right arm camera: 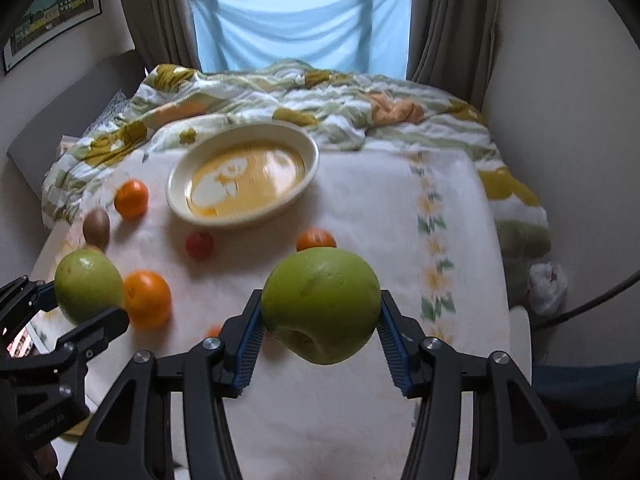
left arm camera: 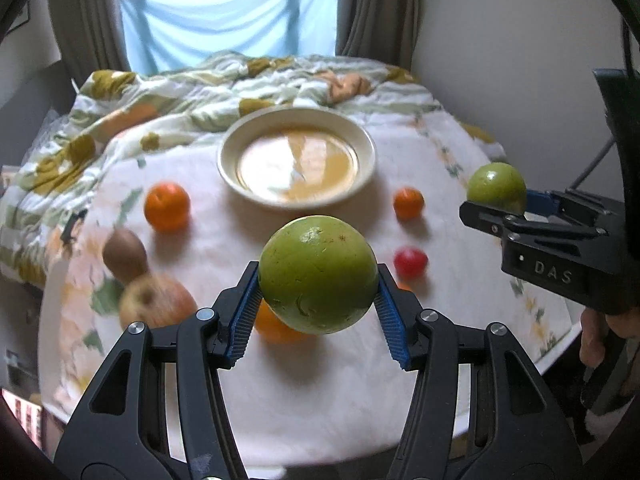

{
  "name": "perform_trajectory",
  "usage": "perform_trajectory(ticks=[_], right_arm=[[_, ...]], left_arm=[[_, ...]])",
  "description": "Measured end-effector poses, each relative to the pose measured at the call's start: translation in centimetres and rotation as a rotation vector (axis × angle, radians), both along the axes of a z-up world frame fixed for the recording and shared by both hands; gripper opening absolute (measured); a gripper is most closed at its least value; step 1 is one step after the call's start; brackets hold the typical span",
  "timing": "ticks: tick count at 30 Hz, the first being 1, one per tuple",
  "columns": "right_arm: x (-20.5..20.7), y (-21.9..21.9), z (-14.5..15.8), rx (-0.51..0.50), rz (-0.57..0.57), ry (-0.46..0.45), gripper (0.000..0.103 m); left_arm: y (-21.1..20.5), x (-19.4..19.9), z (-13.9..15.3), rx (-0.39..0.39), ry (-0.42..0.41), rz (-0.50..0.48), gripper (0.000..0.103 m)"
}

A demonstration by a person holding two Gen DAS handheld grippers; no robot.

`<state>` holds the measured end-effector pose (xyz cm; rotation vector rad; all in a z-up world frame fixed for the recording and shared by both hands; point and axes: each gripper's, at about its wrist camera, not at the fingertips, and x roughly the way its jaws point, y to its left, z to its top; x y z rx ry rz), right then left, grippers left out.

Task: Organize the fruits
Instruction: 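Carry the green apple with the right tool into the white bowl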

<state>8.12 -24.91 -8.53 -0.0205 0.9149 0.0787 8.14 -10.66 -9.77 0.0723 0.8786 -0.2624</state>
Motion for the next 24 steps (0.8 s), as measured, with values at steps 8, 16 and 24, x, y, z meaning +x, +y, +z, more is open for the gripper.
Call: perform_trajectory(ticks=[8, 16, 24], right_arm=[[4.6, 2.4, 2.6, 0.041, -0.058, -0.041, 0.050], [10.1, 3.5, 2.2, 0.043, -0.103, -0.038, 0.050], [14.7, 3.2, 0.1, 0.052, -0.165, -0.003, 0.050]], left_arm=[[2.7, 6.8, 2.5, 0.008, -0.059, -0.060, 0.061], [3.7, 14.8, 2.0, 0.003, -0.041, -0.129, 0.061], [2.0, 21.0, -1.2, 0.014, 0.030, -0.226, 0.061]])
